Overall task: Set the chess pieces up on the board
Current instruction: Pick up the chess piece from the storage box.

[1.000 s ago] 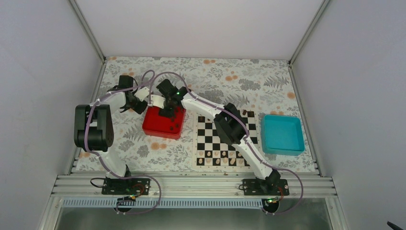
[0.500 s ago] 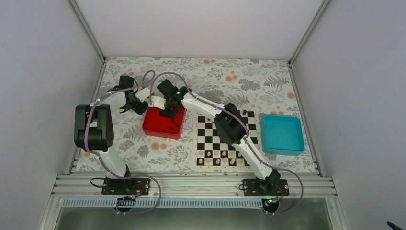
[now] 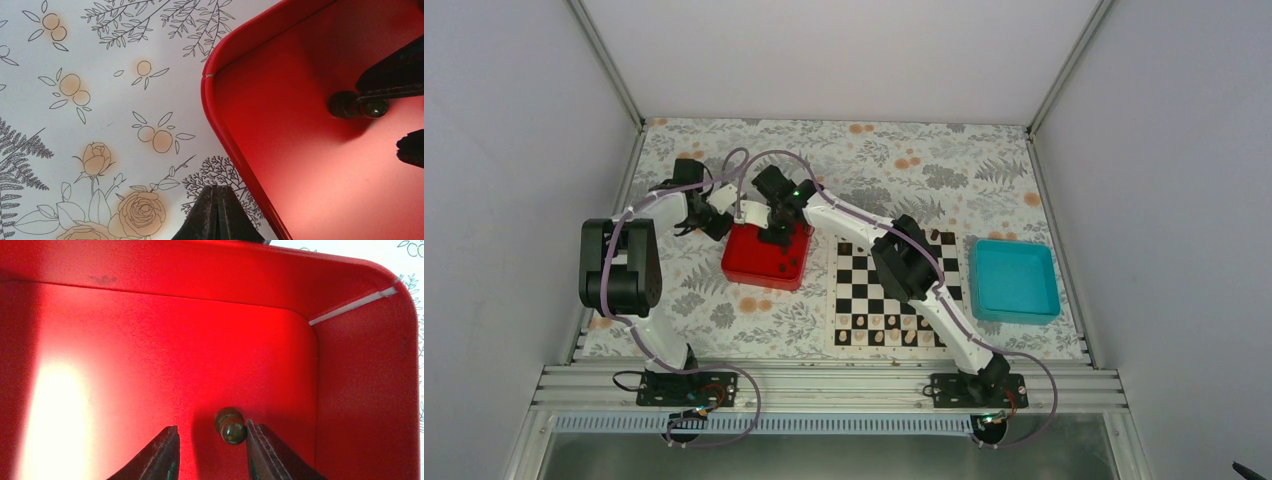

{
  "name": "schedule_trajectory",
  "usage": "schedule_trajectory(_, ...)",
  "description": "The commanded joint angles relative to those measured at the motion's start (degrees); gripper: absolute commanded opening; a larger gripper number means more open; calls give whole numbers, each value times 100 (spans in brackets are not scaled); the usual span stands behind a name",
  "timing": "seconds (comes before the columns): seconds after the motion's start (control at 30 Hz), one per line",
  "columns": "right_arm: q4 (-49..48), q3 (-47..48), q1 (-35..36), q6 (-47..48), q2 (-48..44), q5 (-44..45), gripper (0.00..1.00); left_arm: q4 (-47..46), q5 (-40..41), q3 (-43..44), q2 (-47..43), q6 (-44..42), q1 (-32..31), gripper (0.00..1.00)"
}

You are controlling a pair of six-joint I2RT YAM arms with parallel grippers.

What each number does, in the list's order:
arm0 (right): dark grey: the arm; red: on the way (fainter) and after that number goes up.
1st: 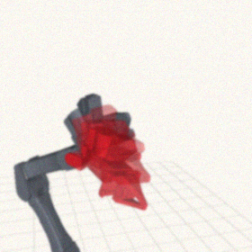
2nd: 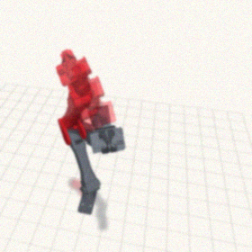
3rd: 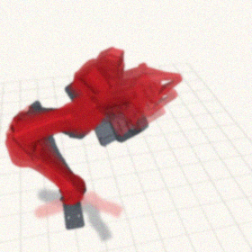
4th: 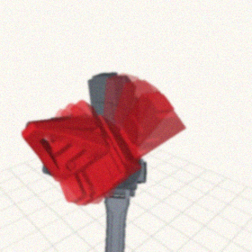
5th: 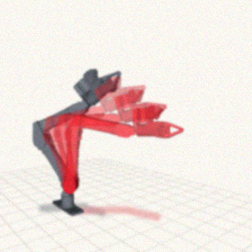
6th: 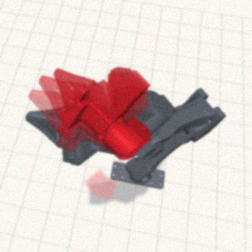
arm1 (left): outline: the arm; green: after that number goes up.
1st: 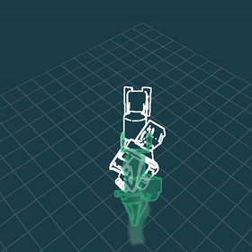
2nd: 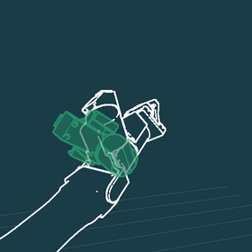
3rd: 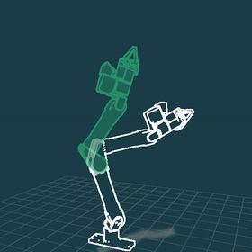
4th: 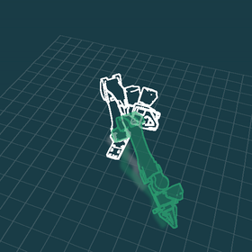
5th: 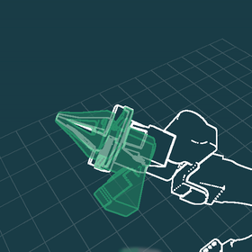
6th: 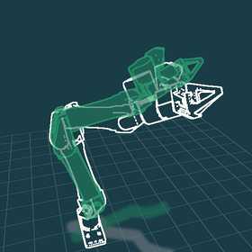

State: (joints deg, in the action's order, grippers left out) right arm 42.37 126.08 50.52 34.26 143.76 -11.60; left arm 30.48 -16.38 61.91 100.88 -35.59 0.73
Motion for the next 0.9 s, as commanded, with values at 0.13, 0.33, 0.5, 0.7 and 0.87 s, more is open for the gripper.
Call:
schedule_trajectory(0.13, -401, 307, 40, -166, 211, -86, 36, 178, -367, -89, -130, -252, -152, 2)
schedule_trajectory(0.33, -448, 320, 41, -202, 240, -117, 40, 193, -392, -118, -138, -282, -172, 2)
schedule_trajectory(0.5, -518, 343, 46, -230, 258, -120, 41, 230, -448, -120, -147, -314, -188, 2)
schedule_trajectory(0.7, -579, 322, 51, -236, 231, -104, 40, 239, -505, -169, -159, -343, -226, 2)
schedule_trajectory(0.87, -630, 320, 60, -249, 219, -105, 39, 270, -587, -212, -186, -382, -273, 2)
